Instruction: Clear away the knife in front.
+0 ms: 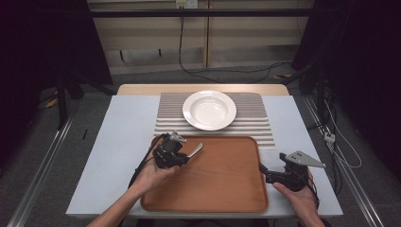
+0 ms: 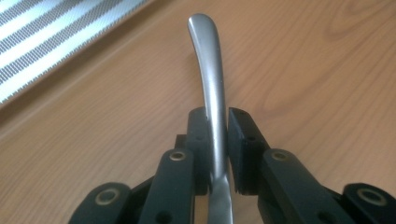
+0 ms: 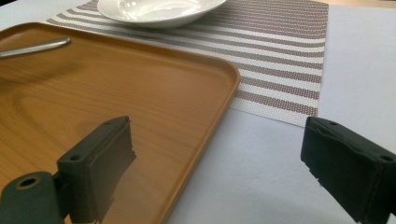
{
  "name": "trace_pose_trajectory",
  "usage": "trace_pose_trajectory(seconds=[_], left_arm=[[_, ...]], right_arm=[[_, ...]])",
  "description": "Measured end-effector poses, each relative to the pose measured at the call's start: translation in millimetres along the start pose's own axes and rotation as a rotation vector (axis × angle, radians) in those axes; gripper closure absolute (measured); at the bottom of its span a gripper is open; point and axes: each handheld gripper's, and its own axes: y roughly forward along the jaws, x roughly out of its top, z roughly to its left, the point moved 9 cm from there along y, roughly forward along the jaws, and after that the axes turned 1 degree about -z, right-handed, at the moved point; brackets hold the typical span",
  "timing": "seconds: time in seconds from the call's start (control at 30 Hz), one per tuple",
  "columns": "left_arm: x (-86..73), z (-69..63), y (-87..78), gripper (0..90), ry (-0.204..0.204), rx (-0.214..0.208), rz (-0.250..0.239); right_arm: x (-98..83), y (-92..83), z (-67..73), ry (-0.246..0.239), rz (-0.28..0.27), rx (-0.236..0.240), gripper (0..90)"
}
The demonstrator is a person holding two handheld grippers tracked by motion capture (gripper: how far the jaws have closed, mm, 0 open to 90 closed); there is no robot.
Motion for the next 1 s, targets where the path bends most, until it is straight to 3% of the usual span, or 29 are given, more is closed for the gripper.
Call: trace_pose_trajectory(seconds=[0.43, 0.83, 0.9, 0.97, 1.0], left_arm=[[-9.9, 2.4, 16.3, 79.9, -0.008, 0.002, 0.041], [-13.5, 0.8, 15.6, 79.3, -0.03, 0.03, 0.019], [-14.7, -0.4, 14.4, 79.0, -0.032, 0.017, 0.021], [-16.0, -1.4, 13.5, 73.0, -0.034, 0.007, 0.019], [-15.8, -0.8, 13.7, 70.7, -0.031, 0.025, 0.012]], right_arm=[[-0.3, 0.2, -0.1, 0.003, 0.002, 0.0, 8.9], [0.0, 0.7, 0.0, 0.002, -0.001, 0.005, 8.9], [-0.7, 1.0, -0.4, 0.0, 0.003, 0.008, 8.9], [-0.7, 0.5, -0.7, 0.004, 0.001, 0.007, 8.9], [-0.5, 0.3, -0.7, 0.007, -0.001, 0.008, 8.9]])
